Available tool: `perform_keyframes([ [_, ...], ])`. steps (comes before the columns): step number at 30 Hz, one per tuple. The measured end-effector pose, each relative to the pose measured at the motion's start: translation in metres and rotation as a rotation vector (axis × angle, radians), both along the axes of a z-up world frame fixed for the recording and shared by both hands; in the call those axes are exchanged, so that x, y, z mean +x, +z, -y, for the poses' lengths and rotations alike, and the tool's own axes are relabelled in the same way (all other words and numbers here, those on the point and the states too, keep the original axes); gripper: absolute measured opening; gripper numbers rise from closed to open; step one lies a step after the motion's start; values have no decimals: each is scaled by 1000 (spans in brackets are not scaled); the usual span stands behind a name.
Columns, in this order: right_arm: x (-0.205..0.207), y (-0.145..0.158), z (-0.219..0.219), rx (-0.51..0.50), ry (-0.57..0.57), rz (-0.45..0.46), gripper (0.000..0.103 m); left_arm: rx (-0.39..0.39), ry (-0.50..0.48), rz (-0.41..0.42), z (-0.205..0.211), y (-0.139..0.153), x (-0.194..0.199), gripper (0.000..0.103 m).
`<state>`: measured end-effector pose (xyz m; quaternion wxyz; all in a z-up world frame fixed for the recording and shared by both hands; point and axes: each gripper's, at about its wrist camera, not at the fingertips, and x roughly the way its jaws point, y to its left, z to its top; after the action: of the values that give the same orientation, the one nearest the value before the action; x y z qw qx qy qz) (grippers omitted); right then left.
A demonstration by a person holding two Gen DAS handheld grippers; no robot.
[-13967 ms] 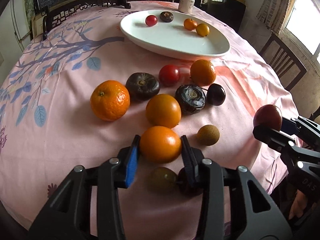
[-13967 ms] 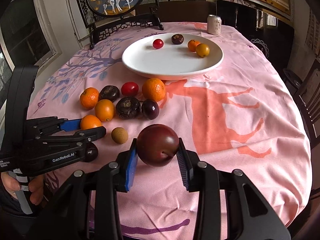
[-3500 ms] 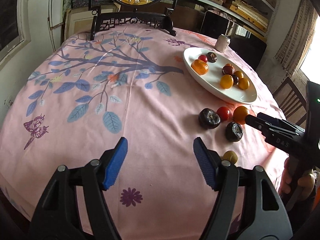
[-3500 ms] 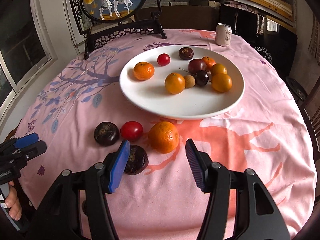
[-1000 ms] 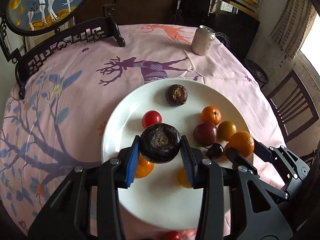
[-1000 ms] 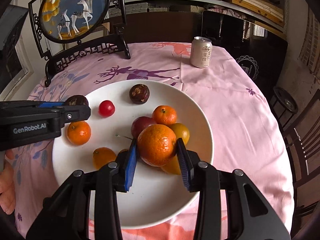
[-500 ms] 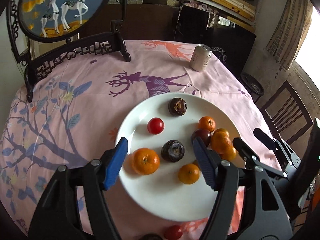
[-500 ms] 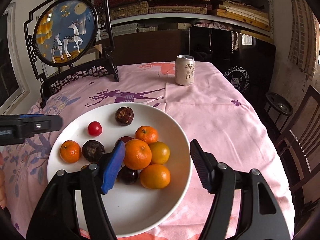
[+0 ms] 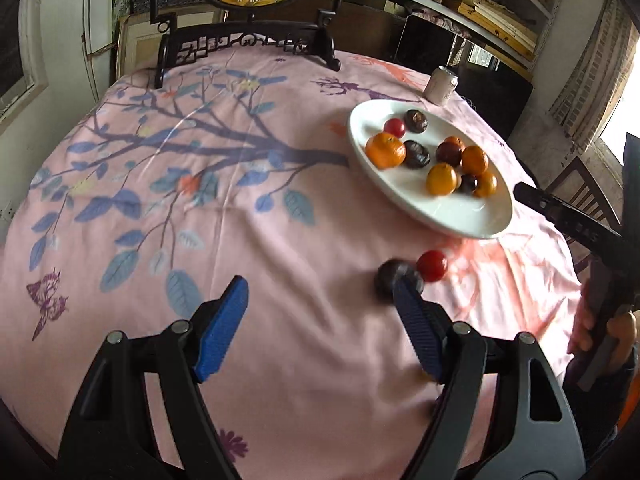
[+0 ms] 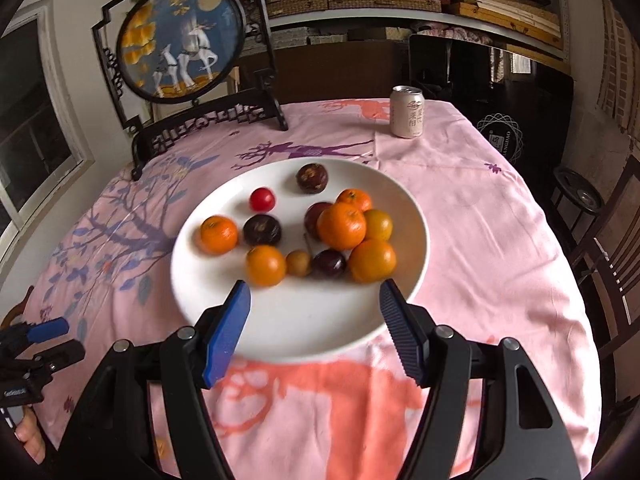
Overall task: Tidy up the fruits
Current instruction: 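Grasp a small brown round fruit with the right tool while the left grasps a dark brown fruit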
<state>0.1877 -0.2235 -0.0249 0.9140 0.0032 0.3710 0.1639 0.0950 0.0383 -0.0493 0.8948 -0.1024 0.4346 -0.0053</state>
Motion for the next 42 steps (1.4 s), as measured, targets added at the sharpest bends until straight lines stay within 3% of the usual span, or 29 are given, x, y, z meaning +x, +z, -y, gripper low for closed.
perform_keyframes([
  [3, -47, -7, -14, -8, 69, -49, 67, -12, 3, -5, -6, -8, -21, 77],
  [9, -113, -24, -51, 17, 192, -127, 67, 45, 17, 27, -8, -9, -48, 77],
  [16, -120, -42, -95, -43, 257, -179, 67, 39, 51, 36, -23, -9, -62, 77],
  [20, -115, -49, -107, -61, 234, -186, 67, 34, 67, 37, -30, -10, -65, 77],
  [22, -110, -54, -111, -72, 222, -193, 61, 28, 63, 37, -30, -11, -64, 77],
  [24, -105, -61, -115, -84, 221, -217, 34, 26, 58, 34, -30, -12, -63, 77],
  [25, -102, -63, -116, -84, 220, -231, 28, 23, 53, 34, -29, -12, -63, 77],
  [33, -100, -44, -89, -61, 148, -149, 26, 22, -3, 14, -8, -15, -38, 77],
  [42, -96, -38, -19, -9, 12, -128, 26, 130, -115, -30, 62, -33, 27, 77],
])
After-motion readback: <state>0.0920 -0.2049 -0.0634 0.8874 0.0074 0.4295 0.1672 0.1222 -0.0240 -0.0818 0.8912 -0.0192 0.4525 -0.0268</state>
